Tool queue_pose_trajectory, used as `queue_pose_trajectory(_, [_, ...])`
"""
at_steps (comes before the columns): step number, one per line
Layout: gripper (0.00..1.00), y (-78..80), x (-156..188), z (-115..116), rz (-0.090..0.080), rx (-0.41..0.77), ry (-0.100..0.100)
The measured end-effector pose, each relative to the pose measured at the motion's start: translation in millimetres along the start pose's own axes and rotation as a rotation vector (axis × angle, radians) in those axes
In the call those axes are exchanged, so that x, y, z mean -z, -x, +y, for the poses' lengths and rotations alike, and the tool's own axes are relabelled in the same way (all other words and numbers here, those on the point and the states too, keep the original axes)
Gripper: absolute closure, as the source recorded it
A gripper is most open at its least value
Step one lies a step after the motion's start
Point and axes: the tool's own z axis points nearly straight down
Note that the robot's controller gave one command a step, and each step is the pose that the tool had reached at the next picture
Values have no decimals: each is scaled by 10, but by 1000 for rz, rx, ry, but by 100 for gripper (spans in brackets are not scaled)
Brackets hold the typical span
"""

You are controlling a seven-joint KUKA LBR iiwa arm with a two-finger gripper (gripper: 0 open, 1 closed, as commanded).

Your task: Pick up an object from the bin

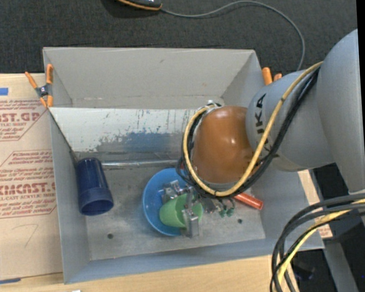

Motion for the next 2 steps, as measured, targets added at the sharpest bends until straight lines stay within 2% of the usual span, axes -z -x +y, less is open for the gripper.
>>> queue_pose_trajectory(1, [100, -4, 394, -6, 3, -1, -1])
queue_pose_trajectory(2, [100, 0, 528, 0, 3, -1, -1])
